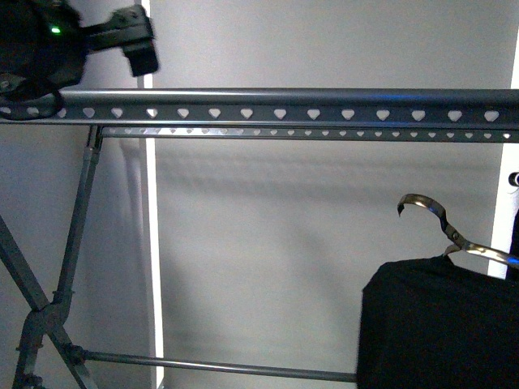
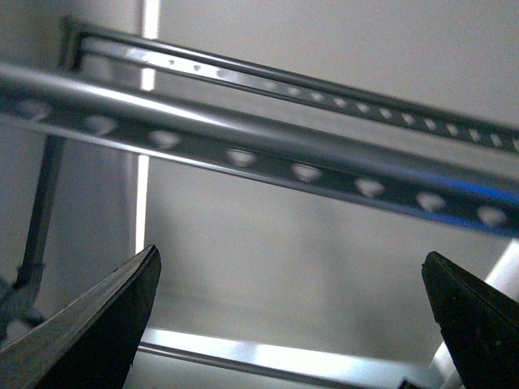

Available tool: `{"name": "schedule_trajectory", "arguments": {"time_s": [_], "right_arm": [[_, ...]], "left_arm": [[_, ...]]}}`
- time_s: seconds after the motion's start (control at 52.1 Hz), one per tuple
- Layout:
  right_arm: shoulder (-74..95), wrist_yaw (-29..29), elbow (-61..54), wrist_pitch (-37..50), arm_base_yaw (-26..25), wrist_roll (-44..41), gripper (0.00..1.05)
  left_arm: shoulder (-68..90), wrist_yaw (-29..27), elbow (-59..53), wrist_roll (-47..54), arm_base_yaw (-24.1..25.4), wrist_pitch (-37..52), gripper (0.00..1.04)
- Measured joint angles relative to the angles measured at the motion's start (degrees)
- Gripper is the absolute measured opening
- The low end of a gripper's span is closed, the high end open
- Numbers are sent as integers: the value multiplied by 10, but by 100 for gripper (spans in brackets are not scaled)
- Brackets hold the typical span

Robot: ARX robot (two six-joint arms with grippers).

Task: Hang clothes on hanger

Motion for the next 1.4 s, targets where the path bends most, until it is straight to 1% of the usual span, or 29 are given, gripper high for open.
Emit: {"name": "schedule_trajectory", "arguments": {"time_s": [0.019,0.077,0.096,0.154,0.173,0.211,0.23,0.25,0.269,0.288,0.326,0.346,0.384,0.461,0.48,0.518,0.538,0.557,0.576,0.672,0.729,0.806,0.883,0.921,1.017,1.094,1.171,1.267,1.401], "right_arm": [[0,-2,3,-2,0,14,3],[0,-10,18,-9,0,57,3],[0,-12,22,-10,0,66,3],[0,-18,43,-15,2,121,3],[0,-18,48,-16,3,126,3],[1,-18,59,-18,5,157,3],[2,-18,68,-20,6,177,3],[5,-20,86,-22,10,212,3],[7,-21,95,-22,11,222,3],[12,-21,108,-22,13,251,3],[19,-21,125,-22,14,279,3],[27,-19,143,-23,15,307,3],[35,-16,164,-22,16,347,3],[50,-8,207,-23,19,422,3],[54,-5,215,-23,20,438,3],[58,-1,227,-26,23,457,3],[59,-1,230,-27,24,462,3],[63,1,240,-29,27,473,3],[64,3,244,-30,29,480,3],[77,9,276,-34,47,525,3],[81,8,287,-34,56,544,3],[81,7,293,-34,68,551,3],[79,8,293,-42,74,539,3],[77,9,292,-49,78,524,3],[49,11,265,-76,100,447,3],[32,12,250,-89,107,405,3],[10,9,231,-100,110,342,3],[-1,-18,221,-105,105,304,3],[-3,-52,221,-112,90,288,3]], "left_arm": [[0,-3,0,-8,4,0,98],[-1,-4,3,-82,20,-23,98],[-2,-3,3,-88,23,-30,98],[-5,15,-3,-143,30,-37,98],[-5,18,-3,-153,30,-39,98],[-12,24,-5,-146,30,-62,94],[-20,26,-13,-134,29,-77,91],[-37,25,-39,-99,26,-80,85],[-51,24,-60,-75,23,-75,82],[-65,21,-84,-50,20,-66,78],[-95,23,-133,-10,16,-43,71],[-117,28,-170,19,14,-24,66],[-147,33,-217,49,12,1,59],[-193,37,-302,80,14,44,44],[-206,37,-331,85,17,57,39],[-220,37,-369,91,21,73,32],[-223,37,-378,93,22,76,30],[-232,38,-405,95,25,87,25],[-235,37,-414,95,26,90,23],[-271,46,-493,100,32,120,3],[-293,72,-527,104,49,134,4],[-325,73,-571,105,59,150,4],[-346,73,-602,105,61,158,4],[-358,74,-618,105,61,161,4],[-390,74,-657,105,61,164,4],[-409,75,-676,105,61,164,4],[-434,75,-697,105,61,164,4],[-470,75,-723,105,61,155,4],[-516,75,-749,105,61,134,4]]}}
